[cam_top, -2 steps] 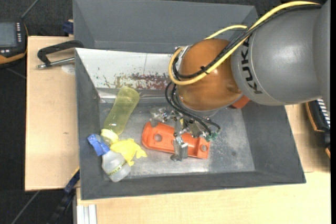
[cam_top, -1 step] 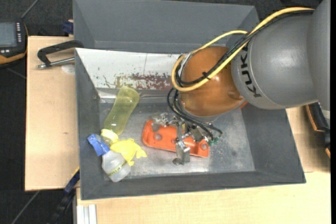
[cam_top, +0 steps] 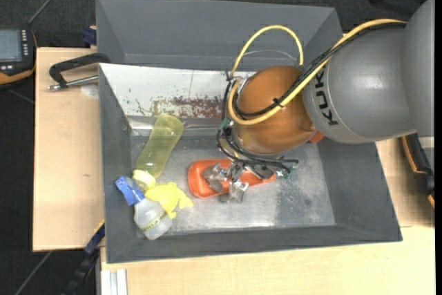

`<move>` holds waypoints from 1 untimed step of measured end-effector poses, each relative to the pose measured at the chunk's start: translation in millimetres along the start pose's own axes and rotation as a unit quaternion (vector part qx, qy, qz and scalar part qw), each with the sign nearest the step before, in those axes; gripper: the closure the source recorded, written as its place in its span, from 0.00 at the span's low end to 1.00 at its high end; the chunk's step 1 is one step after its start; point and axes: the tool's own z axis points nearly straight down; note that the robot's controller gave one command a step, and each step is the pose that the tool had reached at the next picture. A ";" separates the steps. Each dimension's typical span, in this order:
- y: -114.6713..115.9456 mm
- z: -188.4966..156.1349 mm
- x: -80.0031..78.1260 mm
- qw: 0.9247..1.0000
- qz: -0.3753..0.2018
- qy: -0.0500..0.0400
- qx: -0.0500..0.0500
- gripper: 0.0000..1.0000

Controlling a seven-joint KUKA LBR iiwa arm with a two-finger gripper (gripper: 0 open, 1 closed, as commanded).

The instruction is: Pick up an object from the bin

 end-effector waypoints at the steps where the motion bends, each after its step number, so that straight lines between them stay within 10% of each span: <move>1: 0.0 0.0 0.0 1.000 0.000 0.000 0.000 1.00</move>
Offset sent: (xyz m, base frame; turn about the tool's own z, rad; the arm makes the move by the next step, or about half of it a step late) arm 0.0216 -0.0060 0.0008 0.0076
